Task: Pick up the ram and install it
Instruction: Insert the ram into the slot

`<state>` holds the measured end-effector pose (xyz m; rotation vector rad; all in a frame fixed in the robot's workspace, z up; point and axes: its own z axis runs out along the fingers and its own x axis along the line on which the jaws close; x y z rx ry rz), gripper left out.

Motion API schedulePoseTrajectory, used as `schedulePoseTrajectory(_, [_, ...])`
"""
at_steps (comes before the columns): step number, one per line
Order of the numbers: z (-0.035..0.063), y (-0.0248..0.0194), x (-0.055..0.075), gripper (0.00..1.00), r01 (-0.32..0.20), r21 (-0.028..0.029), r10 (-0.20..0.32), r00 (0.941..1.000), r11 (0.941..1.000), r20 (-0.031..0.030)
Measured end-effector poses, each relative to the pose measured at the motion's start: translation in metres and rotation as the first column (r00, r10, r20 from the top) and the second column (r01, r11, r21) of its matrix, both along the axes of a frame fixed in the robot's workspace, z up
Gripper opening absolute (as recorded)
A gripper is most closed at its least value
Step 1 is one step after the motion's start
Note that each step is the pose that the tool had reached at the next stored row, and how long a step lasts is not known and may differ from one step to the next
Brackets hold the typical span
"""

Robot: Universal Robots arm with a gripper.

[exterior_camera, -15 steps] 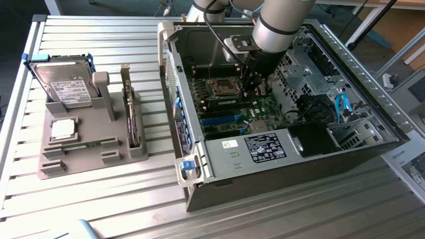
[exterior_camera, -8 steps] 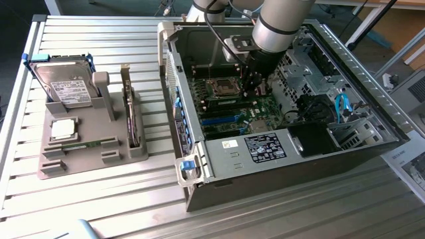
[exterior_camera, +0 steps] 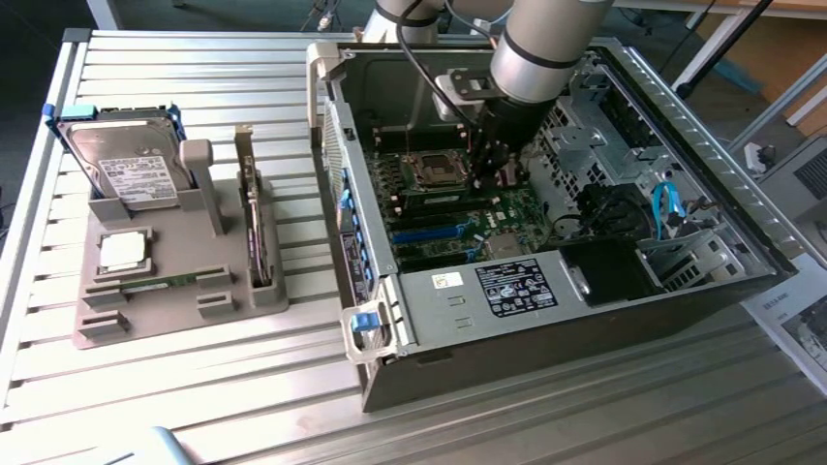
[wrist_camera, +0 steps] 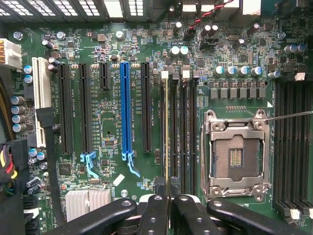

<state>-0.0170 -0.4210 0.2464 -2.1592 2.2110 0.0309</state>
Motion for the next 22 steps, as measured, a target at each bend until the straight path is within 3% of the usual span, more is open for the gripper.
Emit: schedulePoseTrajectory(22, [-0.0050,0.0021,-0.0004,0.12,0.000,-0.0001,0.000,1.0000,1.0000,0.0000])
